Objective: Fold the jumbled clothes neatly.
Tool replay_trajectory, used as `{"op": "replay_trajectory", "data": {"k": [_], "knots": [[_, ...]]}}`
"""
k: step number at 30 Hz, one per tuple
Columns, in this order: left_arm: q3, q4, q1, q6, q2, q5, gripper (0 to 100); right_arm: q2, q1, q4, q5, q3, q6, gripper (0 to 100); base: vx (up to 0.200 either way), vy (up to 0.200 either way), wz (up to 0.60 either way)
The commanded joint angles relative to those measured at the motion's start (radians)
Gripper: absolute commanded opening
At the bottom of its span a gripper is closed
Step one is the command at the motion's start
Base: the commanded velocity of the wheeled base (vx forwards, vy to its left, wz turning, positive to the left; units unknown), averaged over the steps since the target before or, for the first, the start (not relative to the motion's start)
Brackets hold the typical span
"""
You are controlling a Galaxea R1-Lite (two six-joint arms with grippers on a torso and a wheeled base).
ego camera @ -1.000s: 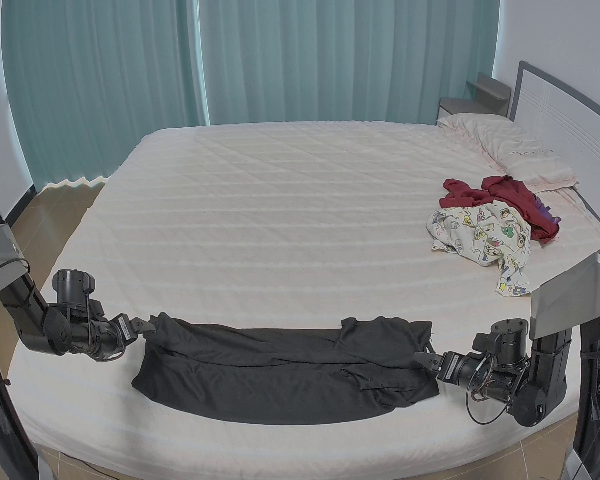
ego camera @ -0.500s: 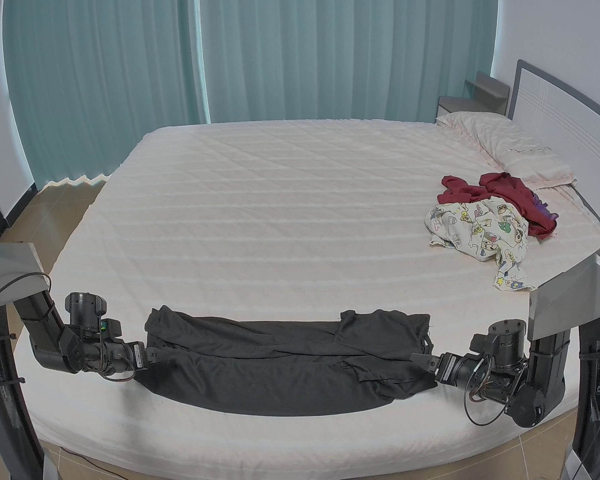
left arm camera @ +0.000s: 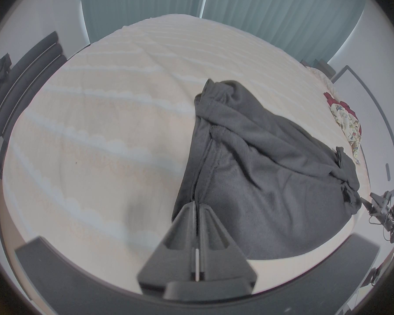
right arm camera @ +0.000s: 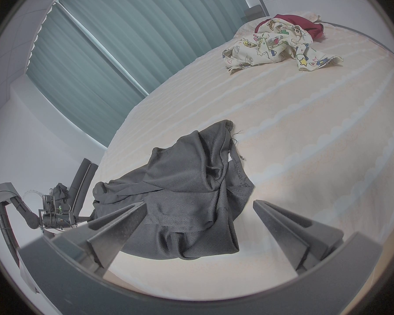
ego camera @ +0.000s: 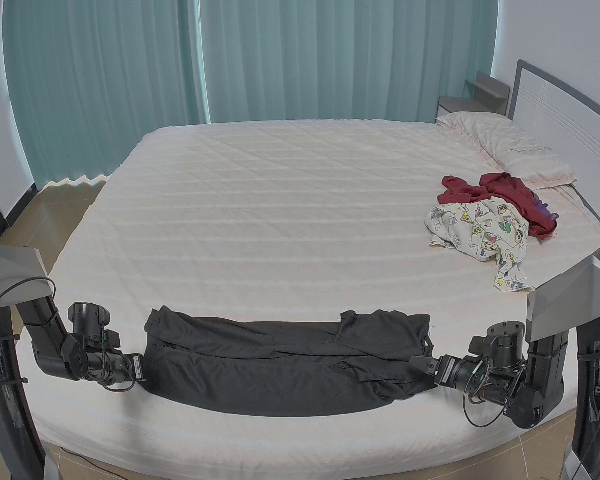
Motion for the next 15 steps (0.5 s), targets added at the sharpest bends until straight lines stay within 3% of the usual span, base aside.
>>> {"op": "replay_trajectory", "data": {"k": [1, 9, 11, 15], "knots": [[0.048, -0.002, 0.004, -0.001, -0.024, 0.009, 0, 0.005, 0.002, -0.012, 0.001, -0.001, -0.003, 100, 0.000, 0.000, 0.00], [0.100, -0.004, 0.006, 0.001, -0.030, 0.021, 0, 0.003, 0.003, -0.012, -0.001, 0.003, -0.004, 100, 0.000, 0.000, 0.00], [0.108, -0.004, 0.006, 0.003, -0.030, 0.070, 0, 0.002, 0.006, -0.012, -0.003, 0.005, -0.004, 100, 0.000, 0.000, 0.00], [0.123, -0.005, 0.007, 0.007, -0.035, 0.096, 0, -0.004, 0.006, -0.013, -0.003, 0.013, -0.004, 100, 0.000, 0.000, 0.00]]}}
